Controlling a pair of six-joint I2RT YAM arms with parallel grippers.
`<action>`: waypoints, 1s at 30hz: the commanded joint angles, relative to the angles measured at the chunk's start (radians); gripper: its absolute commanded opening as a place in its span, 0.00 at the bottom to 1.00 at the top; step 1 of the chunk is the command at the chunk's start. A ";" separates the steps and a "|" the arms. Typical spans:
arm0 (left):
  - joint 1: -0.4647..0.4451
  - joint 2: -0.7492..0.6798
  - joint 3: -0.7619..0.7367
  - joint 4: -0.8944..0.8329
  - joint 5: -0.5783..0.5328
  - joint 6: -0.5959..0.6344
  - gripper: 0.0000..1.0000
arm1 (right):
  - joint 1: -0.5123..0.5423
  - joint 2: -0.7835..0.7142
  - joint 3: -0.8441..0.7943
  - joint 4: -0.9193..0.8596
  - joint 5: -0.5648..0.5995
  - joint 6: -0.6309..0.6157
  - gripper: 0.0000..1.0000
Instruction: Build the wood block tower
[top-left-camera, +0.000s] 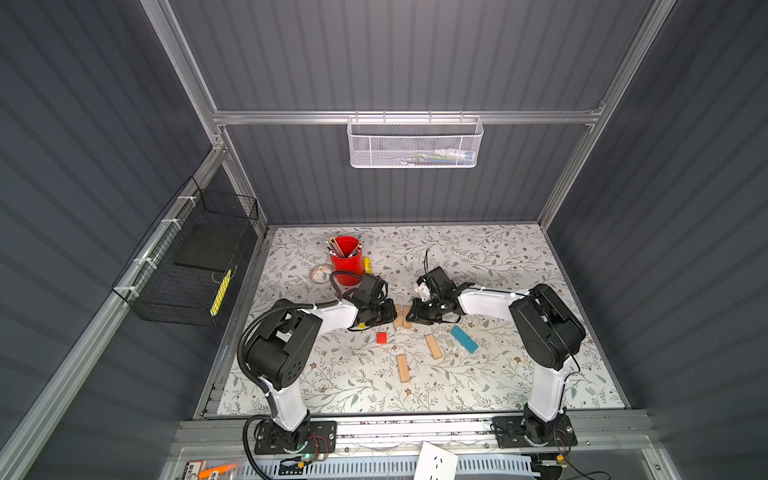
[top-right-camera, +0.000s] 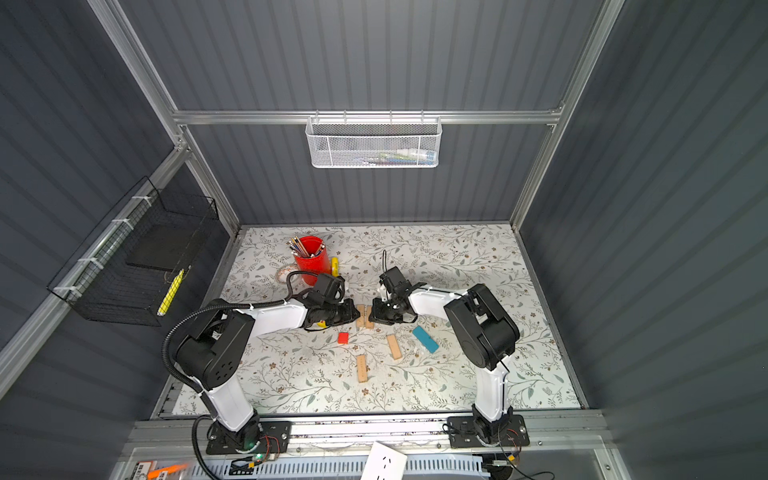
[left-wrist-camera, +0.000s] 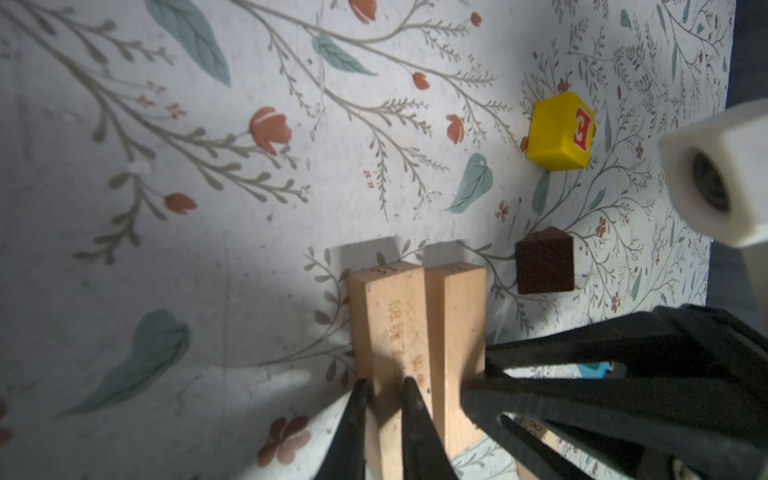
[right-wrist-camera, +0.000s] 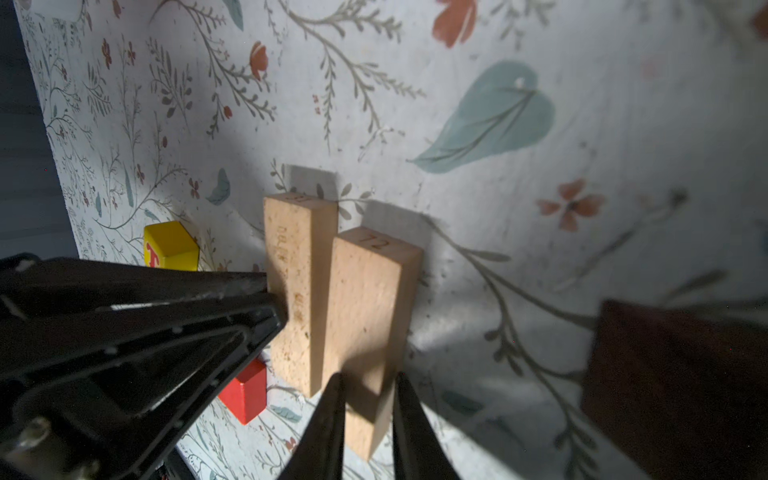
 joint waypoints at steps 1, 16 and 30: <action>0.005 0.023 0.022 -0.059 -0.007 0.065 0.16 | 0.000 0.028 0.027 -0.056 0.033 -0.049 0.22; 0.001 0.030 0.021 -0.042 0.054 0.060 0.14 | -0.001 0.028 0.048 -0.050 0.015 -0.082 0.23; -0.017 0.005 0.027 -0.047 0.020 0.026 0.21 | -0.001 -0.006 0.041 -0.058 0.015 -0.097 0.32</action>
